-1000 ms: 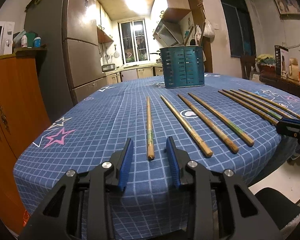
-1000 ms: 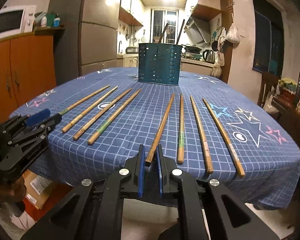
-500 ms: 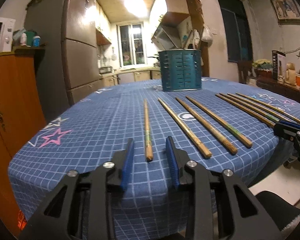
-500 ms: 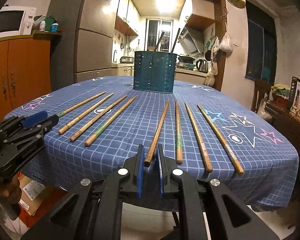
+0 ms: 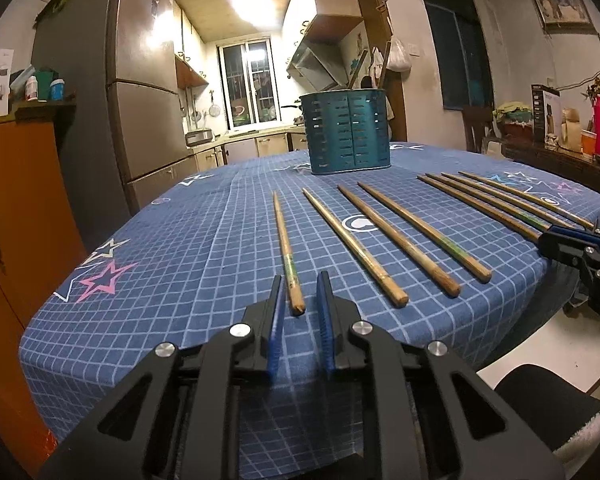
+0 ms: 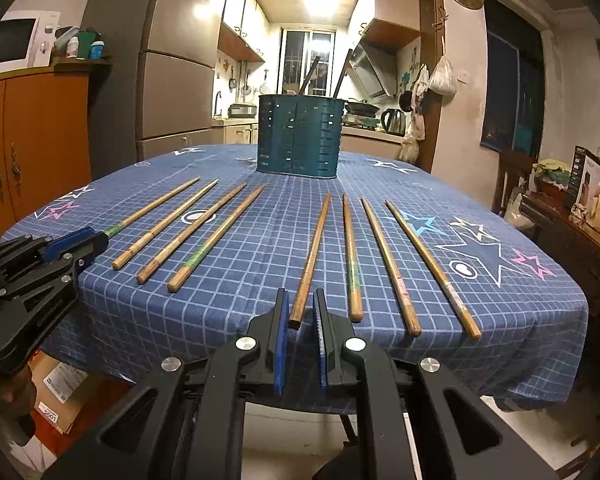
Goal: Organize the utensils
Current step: 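Close the left tool on a chopstick while the right tool grasps another, then lift and carry both held chopsticks over the teal utensil holder, then lower the chopsticks into the holder and open both tools, then withdraw both open tools back to the row of chopsticks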
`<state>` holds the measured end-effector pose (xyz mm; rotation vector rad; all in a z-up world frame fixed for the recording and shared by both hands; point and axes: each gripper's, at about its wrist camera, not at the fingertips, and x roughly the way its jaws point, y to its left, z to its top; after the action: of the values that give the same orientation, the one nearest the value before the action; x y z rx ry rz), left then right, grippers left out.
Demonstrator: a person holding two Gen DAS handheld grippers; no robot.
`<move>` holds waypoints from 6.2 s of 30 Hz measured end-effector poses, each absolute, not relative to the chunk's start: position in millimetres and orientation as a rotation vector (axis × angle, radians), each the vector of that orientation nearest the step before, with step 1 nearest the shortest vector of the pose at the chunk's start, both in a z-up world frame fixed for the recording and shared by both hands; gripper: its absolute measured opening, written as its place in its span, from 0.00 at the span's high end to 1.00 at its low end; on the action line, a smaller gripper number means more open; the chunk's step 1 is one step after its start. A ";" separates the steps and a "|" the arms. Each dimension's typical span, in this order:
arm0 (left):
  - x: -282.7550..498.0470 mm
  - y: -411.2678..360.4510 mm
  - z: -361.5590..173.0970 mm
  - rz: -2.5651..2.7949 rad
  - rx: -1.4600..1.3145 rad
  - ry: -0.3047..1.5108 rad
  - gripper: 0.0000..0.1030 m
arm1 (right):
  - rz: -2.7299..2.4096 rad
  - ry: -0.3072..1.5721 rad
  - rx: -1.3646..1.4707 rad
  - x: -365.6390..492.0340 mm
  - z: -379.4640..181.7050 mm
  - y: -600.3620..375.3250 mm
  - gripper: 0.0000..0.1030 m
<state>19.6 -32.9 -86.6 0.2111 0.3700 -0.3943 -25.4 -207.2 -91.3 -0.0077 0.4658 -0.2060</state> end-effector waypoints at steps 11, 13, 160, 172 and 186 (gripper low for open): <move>19.6 -28.5 -87.9 -0.418 0.164 0.370 0.93 | -0.191 0.469 0.010 -23.8 -91.2 -206.4 0.91; 21.3 -26.3 -86.8 -0.423 0.143 0.380 0.94 | -0.186 0.470 0.017 -23.6 -90.7 -207.4 0.92; 214.3 -107.2 139.1 -0.528 0.083 0.183 0.56 | -0.074 0.364 0.147 188.1 167.6 -416.0 0.57; 64.1 -63.0 27.7 -0.567 0.350 0.359 0.57 | -0.038 0.506 0.000 3.8 42.1 -373.5 0.57; 11.1 -34.5 -55.9 -0.489 0.164 0.576 0.95 | 0.039 0.618 -0.038 -68.3 -49.8 -286.0 0.81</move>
<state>11.1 -34.5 -55.9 0.1643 0.5756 -0.4888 -68.3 -286.0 -49.8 -0.0381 0.6179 0.0389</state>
